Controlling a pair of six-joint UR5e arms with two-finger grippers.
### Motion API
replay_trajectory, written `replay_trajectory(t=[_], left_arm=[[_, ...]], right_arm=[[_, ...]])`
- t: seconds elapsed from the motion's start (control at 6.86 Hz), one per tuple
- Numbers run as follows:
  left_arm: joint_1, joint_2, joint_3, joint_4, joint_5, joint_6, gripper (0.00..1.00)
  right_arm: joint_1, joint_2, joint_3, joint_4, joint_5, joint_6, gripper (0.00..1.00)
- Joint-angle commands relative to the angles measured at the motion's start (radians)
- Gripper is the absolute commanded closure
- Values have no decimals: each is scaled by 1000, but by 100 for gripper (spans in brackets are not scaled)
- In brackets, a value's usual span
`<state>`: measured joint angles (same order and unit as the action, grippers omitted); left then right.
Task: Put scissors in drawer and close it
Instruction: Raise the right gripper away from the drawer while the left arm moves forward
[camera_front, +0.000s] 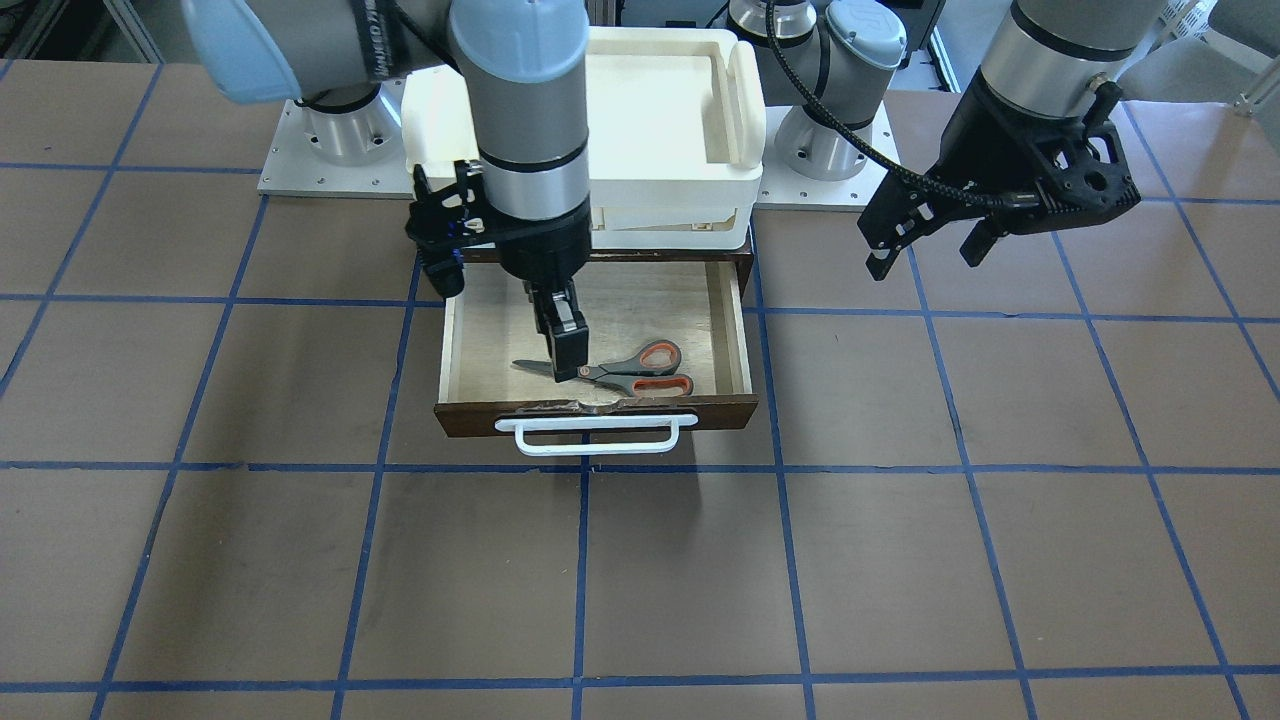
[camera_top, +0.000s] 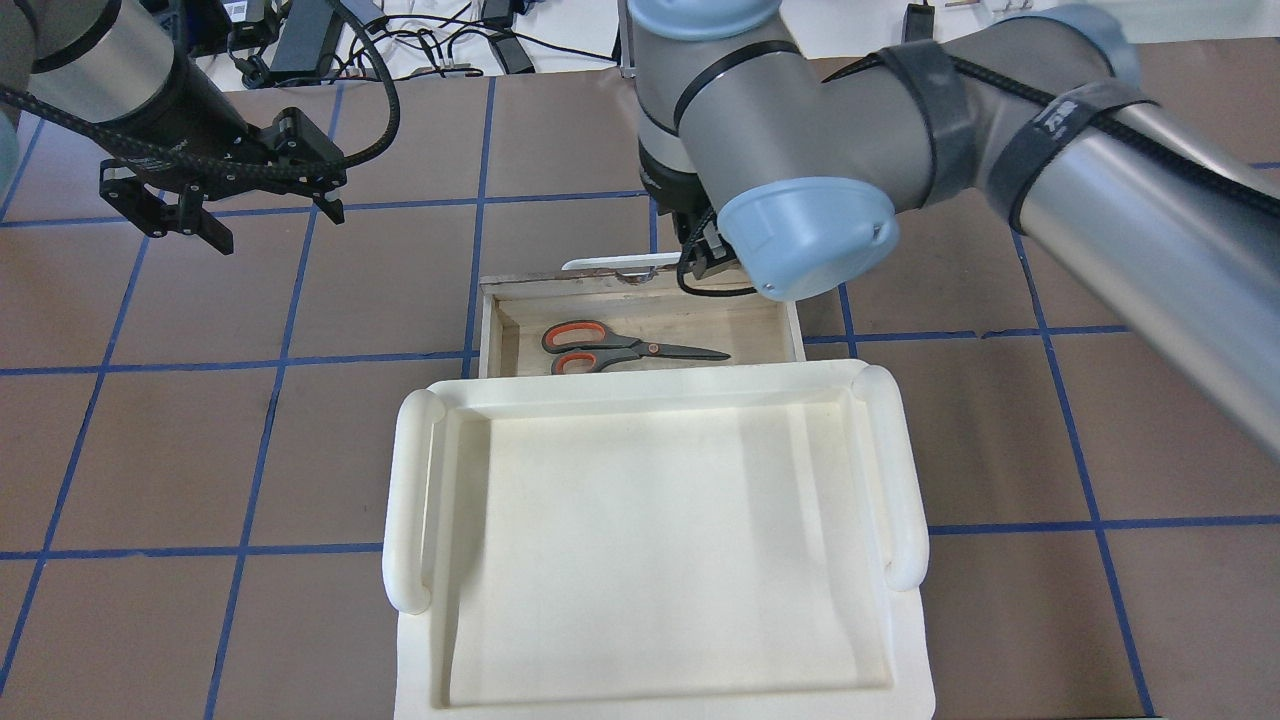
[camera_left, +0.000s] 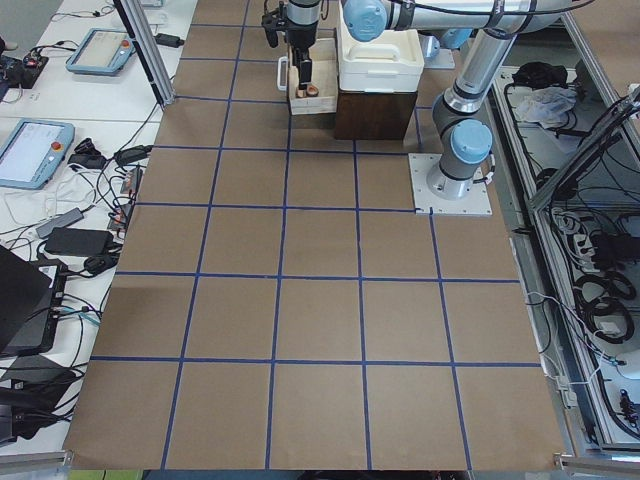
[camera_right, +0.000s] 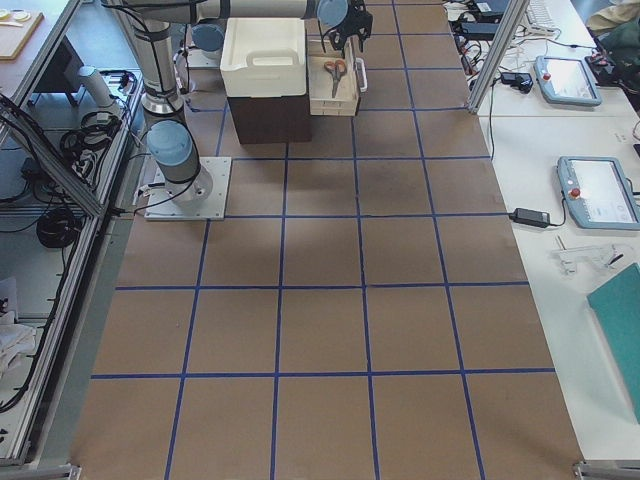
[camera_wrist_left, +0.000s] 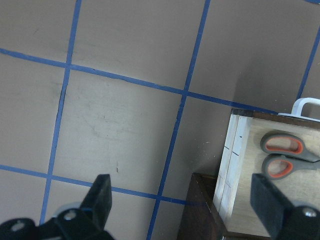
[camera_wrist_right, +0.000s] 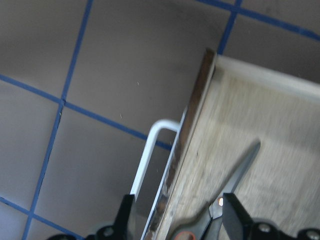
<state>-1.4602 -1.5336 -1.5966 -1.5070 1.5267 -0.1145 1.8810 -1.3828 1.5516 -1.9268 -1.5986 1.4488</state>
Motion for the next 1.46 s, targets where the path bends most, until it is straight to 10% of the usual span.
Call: replay_trajectory(t=[0.0, 0.58, 1.31], left_arm=[[-3, -57, 59, 19, -11, 97, 0], [-136, -285, 247, 65, -37, 101, 0], [-248, -519, 250, 267, -37, 67, 0]], right_arm=[[-185, -76, -1, 130, -13, -492, 0], [-269, -193, 10, 145, -1, -1176, 0], [-280, -197, 24, 166, 97, -1274, 0]])
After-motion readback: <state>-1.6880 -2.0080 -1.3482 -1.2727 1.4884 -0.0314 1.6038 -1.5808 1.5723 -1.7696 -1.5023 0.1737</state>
